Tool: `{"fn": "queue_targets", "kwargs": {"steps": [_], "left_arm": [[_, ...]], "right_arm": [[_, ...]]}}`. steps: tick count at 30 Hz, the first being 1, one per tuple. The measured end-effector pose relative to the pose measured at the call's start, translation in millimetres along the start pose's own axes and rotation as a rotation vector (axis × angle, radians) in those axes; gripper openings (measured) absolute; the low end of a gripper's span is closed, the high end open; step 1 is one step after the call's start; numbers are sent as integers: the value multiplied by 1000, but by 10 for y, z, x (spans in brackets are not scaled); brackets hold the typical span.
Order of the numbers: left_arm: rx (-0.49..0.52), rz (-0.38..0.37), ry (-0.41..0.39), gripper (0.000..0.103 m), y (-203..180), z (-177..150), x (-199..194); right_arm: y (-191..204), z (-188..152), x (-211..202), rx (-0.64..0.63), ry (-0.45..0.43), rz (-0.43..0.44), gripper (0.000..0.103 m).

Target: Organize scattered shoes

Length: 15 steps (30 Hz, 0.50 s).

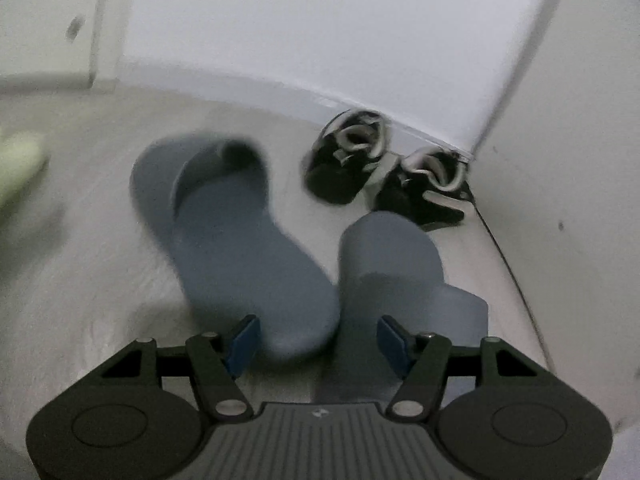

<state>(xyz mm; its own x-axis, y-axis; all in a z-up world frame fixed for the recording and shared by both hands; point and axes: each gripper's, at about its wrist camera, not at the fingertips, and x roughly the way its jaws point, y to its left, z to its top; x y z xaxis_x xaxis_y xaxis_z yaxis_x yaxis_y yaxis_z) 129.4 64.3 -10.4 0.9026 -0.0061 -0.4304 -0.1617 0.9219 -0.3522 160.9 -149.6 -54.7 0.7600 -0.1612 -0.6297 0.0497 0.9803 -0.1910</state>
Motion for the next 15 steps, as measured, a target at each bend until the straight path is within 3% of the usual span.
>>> {"fn": "queue_targets", "kwargs": {"steps": [3, 5, 8, 12, 15], "left_arm": [[11, 49, 22, 87, -4, -8, 34], [1, 81, 45, 87, 20, -15, 69], [-52, 128, 89, 87, 123, -22, 143], [-86, 135, 112, 87, 196, -35, 200], [-87, 129, 127, 87, 195, -49, 242]], "right_arm": [[-60, 112, -57, 173, -89, 216, 71], [40, 227, 0, 186, -122, 289, 74], [190, 360, 129, 162, -128, 337, 74], [370, 557, 486, 205, -96, 404, 73], [453, 638, 729, 220, -70, 432, 56]]}}
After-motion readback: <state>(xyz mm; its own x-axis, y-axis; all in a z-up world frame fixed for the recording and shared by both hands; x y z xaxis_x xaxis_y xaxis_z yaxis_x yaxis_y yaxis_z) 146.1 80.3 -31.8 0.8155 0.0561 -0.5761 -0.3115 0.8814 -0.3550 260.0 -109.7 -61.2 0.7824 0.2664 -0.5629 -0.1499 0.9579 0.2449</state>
